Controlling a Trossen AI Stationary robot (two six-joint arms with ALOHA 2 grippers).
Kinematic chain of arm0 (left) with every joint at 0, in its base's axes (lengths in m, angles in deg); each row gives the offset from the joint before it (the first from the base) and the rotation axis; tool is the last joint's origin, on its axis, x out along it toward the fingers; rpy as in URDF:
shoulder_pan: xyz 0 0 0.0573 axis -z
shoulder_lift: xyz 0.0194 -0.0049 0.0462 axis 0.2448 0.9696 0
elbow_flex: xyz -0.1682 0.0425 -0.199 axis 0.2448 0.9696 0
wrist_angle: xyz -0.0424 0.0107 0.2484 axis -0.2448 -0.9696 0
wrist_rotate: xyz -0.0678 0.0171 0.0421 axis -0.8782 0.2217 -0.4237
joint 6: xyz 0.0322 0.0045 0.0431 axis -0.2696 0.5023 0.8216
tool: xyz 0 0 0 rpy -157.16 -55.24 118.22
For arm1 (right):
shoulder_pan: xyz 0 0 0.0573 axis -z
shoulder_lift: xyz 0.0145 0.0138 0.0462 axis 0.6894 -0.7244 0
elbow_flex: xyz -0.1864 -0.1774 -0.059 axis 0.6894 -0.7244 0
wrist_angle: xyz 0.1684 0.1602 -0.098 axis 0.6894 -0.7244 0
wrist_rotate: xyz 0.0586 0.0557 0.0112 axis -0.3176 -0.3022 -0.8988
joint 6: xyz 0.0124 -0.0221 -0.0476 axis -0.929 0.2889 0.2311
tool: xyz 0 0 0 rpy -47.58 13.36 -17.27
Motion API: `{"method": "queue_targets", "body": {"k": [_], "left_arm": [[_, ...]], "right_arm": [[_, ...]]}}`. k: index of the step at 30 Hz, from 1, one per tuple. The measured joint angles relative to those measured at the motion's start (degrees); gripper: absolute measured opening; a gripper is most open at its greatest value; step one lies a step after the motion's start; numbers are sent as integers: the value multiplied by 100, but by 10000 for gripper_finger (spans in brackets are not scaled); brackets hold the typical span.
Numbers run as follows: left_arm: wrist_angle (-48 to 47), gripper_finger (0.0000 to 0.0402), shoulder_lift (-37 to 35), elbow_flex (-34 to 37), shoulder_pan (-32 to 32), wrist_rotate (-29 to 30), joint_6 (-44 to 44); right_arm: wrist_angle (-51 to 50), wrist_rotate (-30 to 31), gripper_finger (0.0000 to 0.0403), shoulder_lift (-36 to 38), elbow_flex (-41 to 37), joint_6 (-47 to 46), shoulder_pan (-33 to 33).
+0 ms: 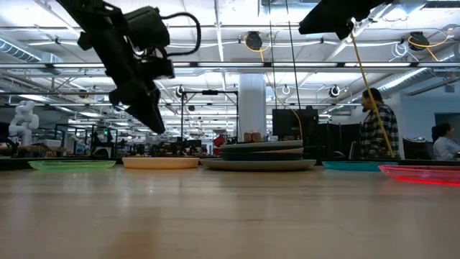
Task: Stack plastic plates
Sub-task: Stack the light orange plate on top of the light blue plate
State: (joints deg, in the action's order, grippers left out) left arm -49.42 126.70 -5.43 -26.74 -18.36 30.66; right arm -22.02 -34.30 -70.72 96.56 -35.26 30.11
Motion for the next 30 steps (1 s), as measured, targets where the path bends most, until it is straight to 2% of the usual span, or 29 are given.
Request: {"method": "queue_targets", "body": {"k": [6,12,23,27,30], "left_arm": [[92,124,491,76,-237,22,-7],[303,124,1037,73,-402,433,-22],[546,122,1314,66,-481,550,-75],[519,92,1315,67,-481,551,-120],[487,48,1315,66,-463,552,-209]], "right_arm": [[-9,-7,89,0,0,61,0],[-47,-10,89,0,0,85,0],[-46,-12,89,2,-2,87,0],[-46,-12,89,2,-2,105,0],[-46,-12,89,2,-2,109,0]]}}
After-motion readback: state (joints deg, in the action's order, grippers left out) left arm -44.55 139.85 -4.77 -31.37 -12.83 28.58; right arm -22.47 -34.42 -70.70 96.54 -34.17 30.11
